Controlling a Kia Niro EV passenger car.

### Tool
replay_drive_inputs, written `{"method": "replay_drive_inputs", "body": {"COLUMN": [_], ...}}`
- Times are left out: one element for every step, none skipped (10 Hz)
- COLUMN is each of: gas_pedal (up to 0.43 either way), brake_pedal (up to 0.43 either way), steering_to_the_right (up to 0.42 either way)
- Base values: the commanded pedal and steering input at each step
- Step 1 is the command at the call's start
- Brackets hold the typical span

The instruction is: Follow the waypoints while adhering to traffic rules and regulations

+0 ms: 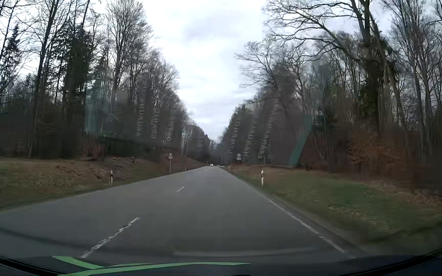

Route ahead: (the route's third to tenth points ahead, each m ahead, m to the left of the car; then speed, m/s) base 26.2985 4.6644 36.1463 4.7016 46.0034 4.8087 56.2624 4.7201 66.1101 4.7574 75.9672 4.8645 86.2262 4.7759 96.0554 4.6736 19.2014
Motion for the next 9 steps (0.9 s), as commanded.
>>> {"method": "replay_drive_inputs", "body": {"gas_pedal": [0.189, 0.189, 0.189, 0.189, 0.189, 0.189, 0.189, 0.189, 0.189], "brake_pedal": [0.000, 0.000, 0.000, 0.000, 0.000, 0.000, 0.000, 0.000, 0.000], "steering_to_the_right": [0.001, 0.001, 0.001, 0.001, 0.001, 0.001, 0.001, 0.001, 0.001]}}
